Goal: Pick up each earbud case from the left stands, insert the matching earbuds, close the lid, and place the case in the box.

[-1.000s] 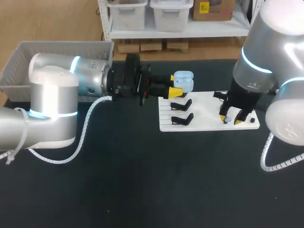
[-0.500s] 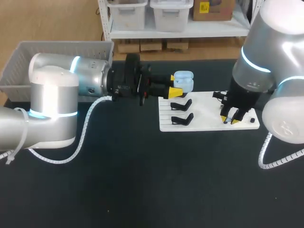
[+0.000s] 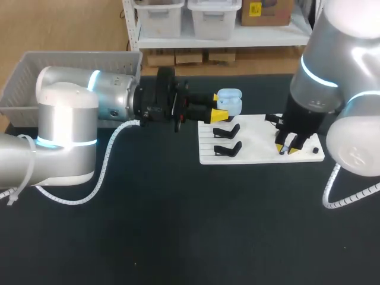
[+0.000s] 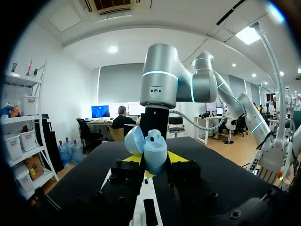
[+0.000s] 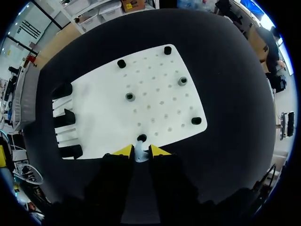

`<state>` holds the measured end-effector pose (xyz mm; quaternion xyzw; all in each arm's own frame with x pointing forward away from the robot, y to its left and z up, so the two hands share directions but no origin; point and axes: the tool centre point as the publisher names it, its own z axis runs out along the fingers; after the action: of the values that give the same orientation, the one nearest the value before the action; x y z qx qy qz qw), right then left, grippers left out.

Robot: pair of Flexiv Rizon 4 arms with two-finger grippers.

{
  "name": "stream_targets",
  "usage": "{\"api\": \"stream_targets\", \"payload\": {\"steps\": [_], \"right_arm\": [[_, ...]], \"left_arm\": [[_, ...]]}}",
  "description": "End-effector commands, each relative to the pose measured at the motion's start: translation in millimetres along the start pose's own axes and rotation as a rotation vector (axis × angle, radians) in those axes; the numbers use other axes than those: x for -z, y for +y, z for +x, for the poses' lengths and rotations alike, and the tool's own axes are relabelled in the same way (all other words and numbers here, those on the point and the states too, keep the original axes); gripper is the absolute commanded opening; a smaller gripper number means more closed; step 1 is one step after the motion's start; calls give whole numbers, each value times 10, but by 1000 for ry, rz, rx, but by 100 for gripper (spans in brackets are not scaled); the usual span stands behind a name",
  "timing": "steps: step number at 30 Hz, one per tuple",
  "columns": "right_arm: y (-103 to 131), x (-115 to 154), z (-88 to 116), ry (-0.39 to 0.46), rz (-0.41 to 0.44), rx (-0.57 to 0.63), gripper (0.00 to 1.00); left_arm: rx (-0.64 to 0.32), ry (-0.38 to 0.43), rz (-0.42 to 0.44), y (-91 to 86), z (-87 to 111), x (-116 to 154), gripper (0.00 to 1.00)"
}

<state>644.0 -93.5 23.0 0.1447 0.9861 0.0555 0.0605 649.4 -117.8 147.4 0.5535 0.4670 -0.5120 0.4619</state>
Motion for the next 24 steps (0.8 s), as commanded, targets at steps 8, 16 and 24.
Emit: {"api": "stream_targets", "payload": {"steps": [8, 16, 24], "right_arm": [[-37, 844, 249, -12, 7, 55, 0], [171, 1448, 343, -4, 46, 167, 0], [557, 1951, 447, -21, 31, 284, 0]], "left_arm": [[-4, -3, -6, -15, 11, -3, 0], [-4, -3, -6, -15, 11, -3, 0], [-4, -3, -6, -15, 11, -3, 0]]}}
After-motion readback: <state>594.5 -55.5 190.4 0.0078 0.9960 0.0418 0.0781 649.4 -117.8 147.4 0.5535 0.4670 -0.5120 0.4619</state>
